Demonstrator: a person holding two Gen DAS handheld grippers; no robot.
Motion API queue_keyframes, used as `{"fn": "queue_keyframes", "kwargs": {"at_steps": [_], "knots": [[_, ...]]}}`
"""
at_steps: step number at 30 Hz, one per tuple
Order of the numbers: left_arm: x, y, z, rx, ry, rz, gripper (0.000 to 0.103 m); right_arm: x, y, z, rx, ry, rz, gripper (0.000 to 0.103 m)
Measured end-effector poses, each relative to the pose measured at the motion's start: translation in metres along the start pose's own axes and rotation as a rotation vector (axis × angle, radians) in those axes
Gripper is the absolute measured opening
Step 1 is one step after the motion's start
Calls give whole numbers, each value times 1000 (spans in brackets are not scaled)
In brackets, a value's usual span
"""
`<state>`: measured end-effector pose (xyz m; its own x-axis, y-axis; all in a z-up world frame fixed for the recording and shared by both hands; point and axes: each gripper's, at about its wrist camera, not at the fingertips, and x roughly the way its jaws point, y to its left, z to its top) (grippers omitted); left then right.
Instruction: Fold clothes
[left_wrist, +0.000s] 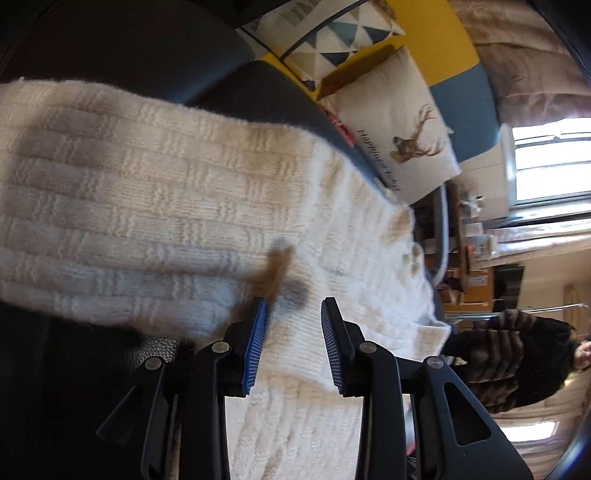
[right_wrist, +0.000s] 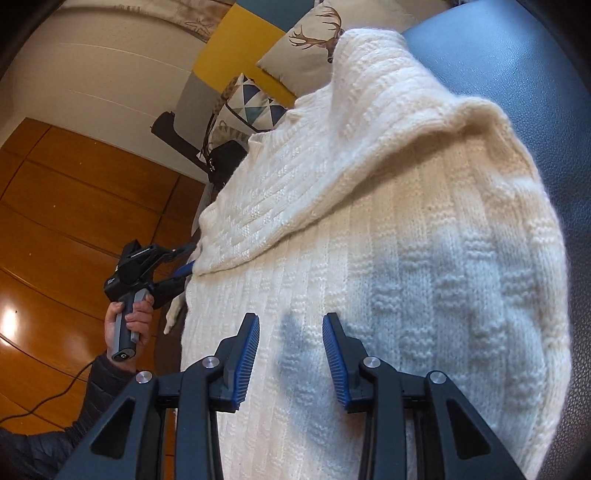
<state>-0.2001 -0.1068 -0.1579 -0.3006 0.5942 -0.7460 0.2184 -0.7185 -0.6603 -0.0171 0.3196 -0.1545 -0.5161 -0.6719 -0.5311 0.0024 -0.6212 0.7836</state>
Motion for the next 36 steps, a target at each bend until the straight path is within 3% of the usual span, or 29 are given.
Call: {"fn": "queue_keyframes", "kwargs": {"at_steps": [6,7,8,11,14,16,18,21,24,26,34,36], "knots": [[9,-7,2,41,41,-14,31,-2,3,-4,-24,-3,-21,36],[11,-13,1,78,42,-13,15,-2,3,-4,-22,-5,-23,36],[12,-16,-1,94,37,-15,10,-4,1,-7,-3,-12,-11,36],[0,-20,-2,65,-20,-122,8,-11,-11,-23,85,-31,78,37],[-22,-33,-3,73,-84,-236,8,-17,-21,-23,175,-12,90,35],[-31,-51,-4,134,-94,-227,8,-42,-18,-12,153,-147,65,38],[-37,-65,-7,170,-88,-238,8,-57,-25,-2,226,-247,153,39],[-44,-83,-11,192,-75,-300,8,-53,-50,5,423,-263,222,42],[-51,-98,-13,201,-74,-364,8,-47,-71,3,588,-308,231,44],[-60,-112,-14,231,-81,-413,8,-51,-77,2,629,-386,226,45],[-82,-171,-13,355,-91,-495,8,-40,-98,14,822,-458,183,43],[-91,-187,-12,399,-110,-522,8,-47,-96,19,801,-501,185,46]]}}
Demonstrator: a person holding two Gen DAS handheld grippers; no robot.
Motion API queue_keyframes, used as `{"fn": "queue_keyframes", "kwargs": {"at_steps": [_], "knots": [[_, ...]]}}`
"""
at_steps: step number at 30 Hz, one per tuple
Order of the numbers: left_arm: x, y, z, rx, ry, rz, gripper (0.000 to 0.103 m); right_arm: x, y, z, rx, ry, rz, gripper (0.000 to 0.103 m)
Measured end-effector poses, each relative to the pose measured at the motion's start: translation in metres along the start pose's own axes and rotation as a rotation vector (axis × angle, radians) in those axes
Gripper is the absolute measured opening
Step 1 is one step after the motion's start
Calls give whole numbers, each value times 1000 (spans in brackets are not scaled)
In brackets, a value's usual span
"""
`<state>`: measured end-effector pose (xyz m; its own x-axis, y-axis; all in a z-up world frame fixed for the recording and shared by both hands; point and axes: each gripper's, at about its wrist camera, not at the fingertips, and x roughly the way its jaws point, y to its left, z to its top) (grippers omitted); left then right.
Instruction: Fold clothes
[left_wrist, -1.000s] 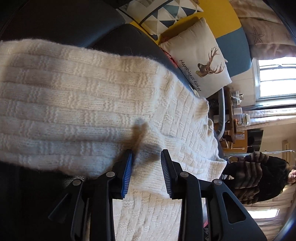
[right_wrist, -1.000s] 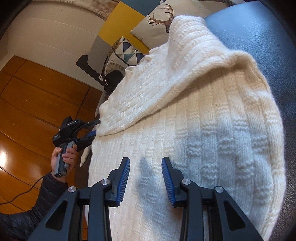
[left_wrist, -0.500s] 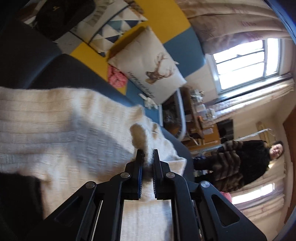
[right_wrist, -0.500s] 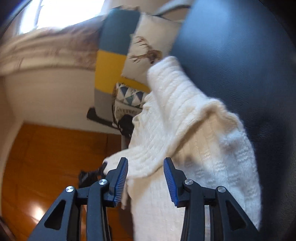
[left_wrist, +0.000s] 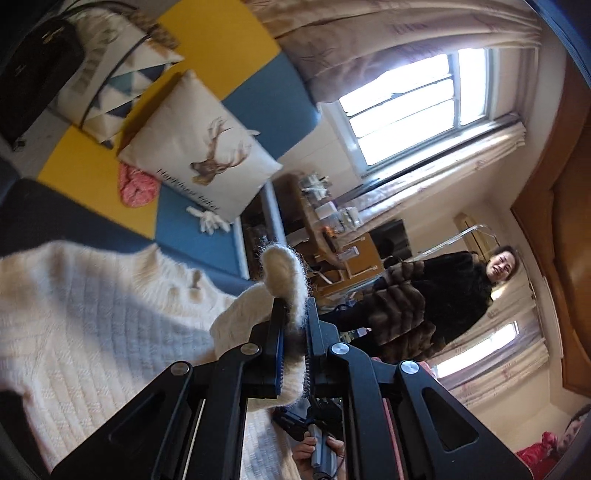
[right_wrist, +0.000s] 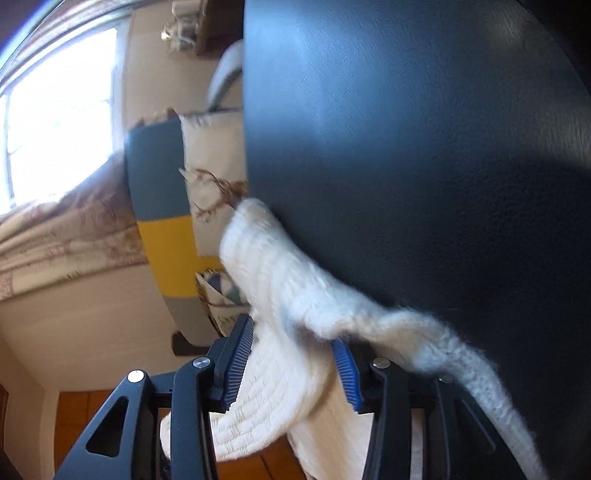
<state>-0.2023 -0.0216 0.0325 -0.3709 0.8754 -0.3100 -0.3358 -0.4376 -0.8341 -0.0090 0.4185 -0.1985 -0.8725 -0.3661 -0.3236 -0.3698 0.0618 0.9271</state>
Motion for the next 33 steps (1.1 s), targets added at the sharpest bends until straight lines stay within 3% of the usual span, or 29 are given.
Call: {"fn": "queue_keyframes", "kwargs": {"at_steps": [5,11,14,15,17,19,20,23,26,30,33], "knots": [[-16,-16,1,101,-53,17,9,-8,2,3,-5,-37,50,49],[-2,70,-24,-63,27,195,9,-9,-11,5,22,-29,46,49],[-2,94,-34,-120,36,215,9,-2,8,8,-117,-23,-43,48],[-2,99,-35,-138,37,216,9,1,16,8,-174,-21,-72,44],[-9,93,-31,-123,17,191,9,2,32,6,-288,-12,-104,17],[-22,79,-28,-67,-33,182,9,-3,41,5,-354,-39,-107,14],[-27,77,-29,-43,-53,210,9,-6,44,5,-386,-54,-120,14],[-24,119,-47,-131,8,322,9,0,35,8,-388,-52,-197,14],[-14,176,-81,-229,124,527,9,-1,24,10,-375,-62,-240,8],[-25,200,-88,-346,65,444,9,-4,19,8,-404,-25,-247,12],[-17,184,-84,-269,87,484,9,-11,27,9,-447,49,-302,21]]}}
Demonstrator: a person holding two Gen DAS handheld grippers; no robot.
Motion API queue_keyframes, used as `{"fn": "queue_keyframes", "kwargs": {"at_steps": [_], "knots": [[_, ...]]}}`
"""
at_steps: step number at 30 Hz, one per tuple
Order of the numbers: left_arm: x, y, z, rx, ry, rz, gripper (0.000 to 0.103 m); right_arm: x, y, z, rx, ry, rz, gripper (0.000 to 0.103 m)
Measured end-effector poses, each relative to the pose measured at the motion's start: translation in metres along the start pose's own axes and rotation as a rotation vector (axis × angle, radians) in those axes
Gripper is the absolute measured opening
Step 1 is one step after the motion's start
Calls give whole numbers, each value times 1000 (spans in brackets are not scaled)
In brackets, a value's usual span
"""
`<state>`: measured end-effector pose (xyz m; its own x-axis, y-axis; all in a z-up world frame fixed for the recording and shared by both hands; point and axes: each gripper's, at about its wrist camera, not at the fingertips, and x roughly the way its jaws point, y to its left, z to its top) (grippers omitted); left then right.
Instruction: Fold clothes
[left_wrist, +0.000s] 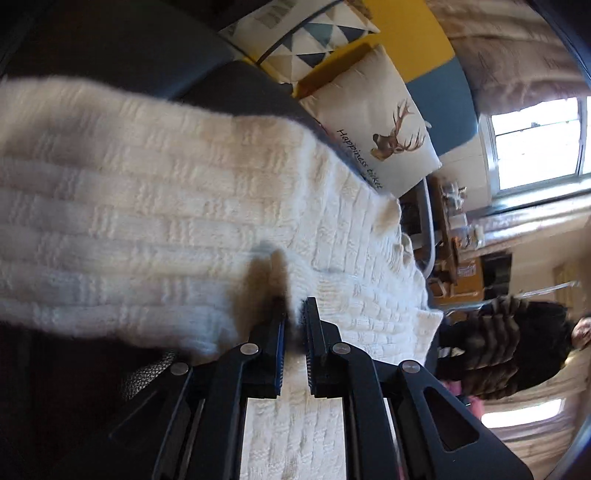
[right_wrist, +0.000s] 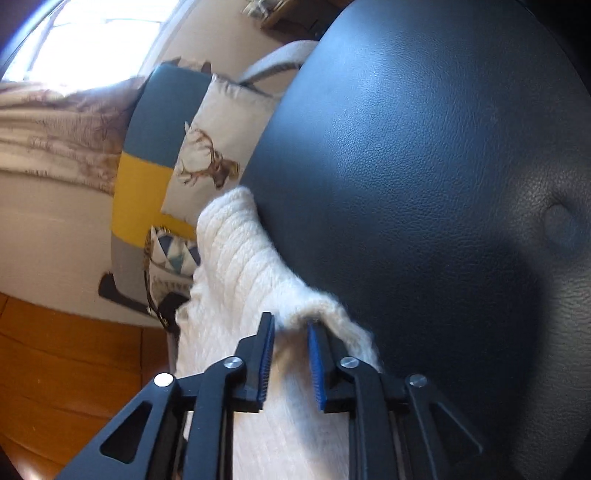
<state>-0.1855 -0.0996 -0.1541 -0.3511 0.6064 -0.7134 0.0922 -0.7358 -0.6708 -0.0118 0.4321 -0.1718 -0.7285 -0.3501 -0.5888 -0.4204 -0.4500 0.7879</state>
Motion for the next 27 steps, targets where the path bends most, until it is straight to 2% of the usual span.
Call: {"fn": "queue_keyframes", "kwargs": {"at_steps": [1,3,6,7,10,13,15,16,17,18,19,21,22,24,26,27], "knots": [[1,-6,-2,36,3,13,9,-7,8,1,-56,6,-31,27],[4,-13,-5,85,17,40,9,-27,27,2,-195,-17,-69,30],[8,-12,-7,85,33,36,9,-29,71,20,-387,-49,-51,43],[6,-9,-5,74,33,26,9,-19,84,28,-430,-37,-72,51],[2,-2,-6,44,35,0,10,28,113,60,-516,51,-176,51],[2,-3,-6,48,45,-8,10,78,97,98,-509,147,-276,51],[2,-6,-6,62,48,-6,10,96,93,107,-496,212,-276,51],[2,-8,-5,72,47,-3,10,101,92,107,-493,238,-267,50],[2,-10,-5,80,44,-4,10,103,92,106,-508,232,-288,30],[0,-13,-4,83,35,-6,10,102,94,103,-541,198,-317,18],[-4,-14,-3,90,14,-12,10,98,96,100,-564,165,-309,14],[-16,-27,-5,159,-59,-34,10,86,106,90,-617,79,-306,12],[-20,-34,-7,199,-89,-13,10,81,106,88,-630,34,-326,12],[-11,-34,-9,212,-65,26,10,82,96,87,-632,-10,-386,12],[-2,-24,-8,185,-24,44,10,91,80,90,-577,28,-359,15],[0,-17,-8,161,-10,55,10,89,75,92,-543,19,-343,18]]}}
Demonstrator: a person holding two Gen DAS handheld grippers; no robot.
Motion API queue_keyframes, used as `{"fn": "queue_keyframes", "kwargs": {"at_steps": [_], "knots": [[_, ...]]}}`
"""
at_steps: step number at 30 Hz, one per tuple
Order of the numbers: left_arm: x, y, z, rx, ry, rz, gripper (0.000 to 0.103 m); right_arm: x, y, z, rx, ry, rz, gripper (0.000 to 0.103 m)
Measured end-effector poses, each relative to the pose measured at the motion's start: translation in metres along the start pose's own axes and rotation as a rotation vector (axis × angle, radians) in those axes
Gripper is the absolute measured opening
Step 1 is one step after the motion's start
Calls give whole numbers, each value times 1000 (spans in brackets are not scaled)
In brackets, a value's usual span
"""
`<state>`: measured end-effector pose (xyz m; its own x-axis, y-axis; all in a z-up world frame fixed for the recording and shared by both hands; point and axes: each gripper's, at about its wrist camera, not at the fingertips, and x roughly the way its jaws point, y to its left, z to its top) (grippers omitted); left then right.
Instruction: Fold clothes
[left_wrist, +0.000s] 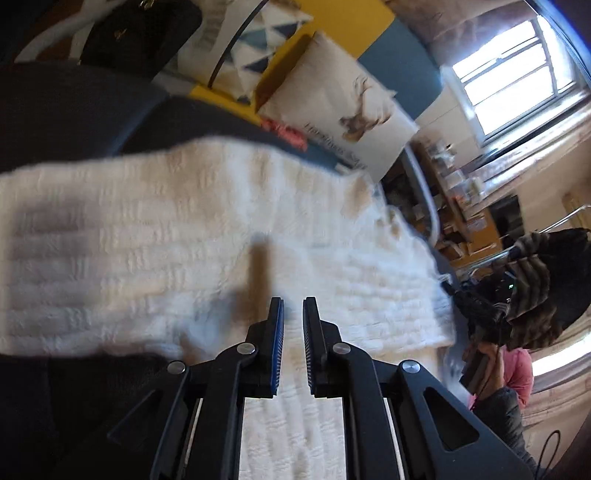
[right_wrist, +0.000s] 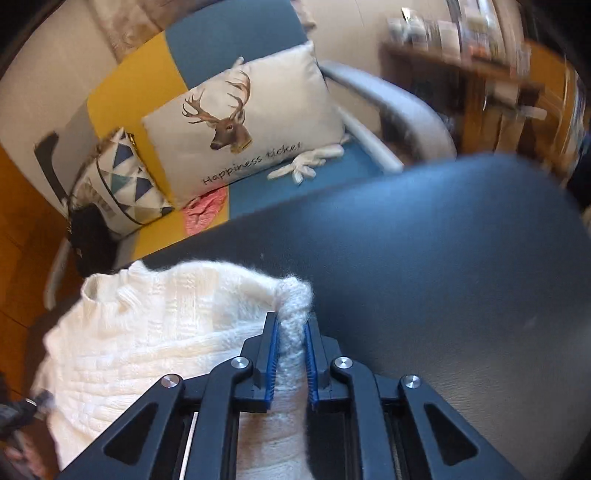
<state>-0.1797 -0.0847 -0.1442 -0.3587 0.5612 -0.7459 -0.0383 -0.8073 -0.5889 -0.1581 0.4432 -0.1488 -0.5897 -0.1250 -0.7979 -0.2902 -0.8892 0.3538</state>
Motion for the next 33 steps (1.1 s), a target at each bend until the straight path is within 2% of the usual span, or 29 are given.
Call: {"fn": "queue_keyframes", "kwargs": {"at_steps": [1,2,3,4,5,6,10,14,16,22,27,33], "knots": [[3,7,-1,-24,16,11,10,-4,-6,0,41,-8,38,22],[-2,16,0,-62,11,-16,13,-10,-10,-1,70,-20,65,26],[-7,25,1,-104,2,-51,13,-20,-8,-2,57,-45,55,26],[-13,33,2,-145,-7,-86,19,-31,-6,-3,45,-70,45,27],[-18,40,5,-169,-16,-91,25,-40,-3,-5,30,-92,37,27],[-23,46,9,-189,-25,-90,26,-48,3,-7,13,-101,35,27],[-19,55,13,-259,53,-214,27,-77,25,-23,-45,-93,96,28],[-3,41,6,-263,102,-218,27,-98,54,-49,-103,-64,148,29],[8,38,3,-299,127,-263,27,-99,66,-63,-123,-50,162,30],[10,44,-11,-378,129,-244,27,-95,90,-103,-157,-11,206,30],[0,54,-33,-486,120,-306,27,-93,97,-116,-143,-7,247,31],[17,51,-31,-582,51,-323,27,-88,101,-128,-124,9,265,31]]}}
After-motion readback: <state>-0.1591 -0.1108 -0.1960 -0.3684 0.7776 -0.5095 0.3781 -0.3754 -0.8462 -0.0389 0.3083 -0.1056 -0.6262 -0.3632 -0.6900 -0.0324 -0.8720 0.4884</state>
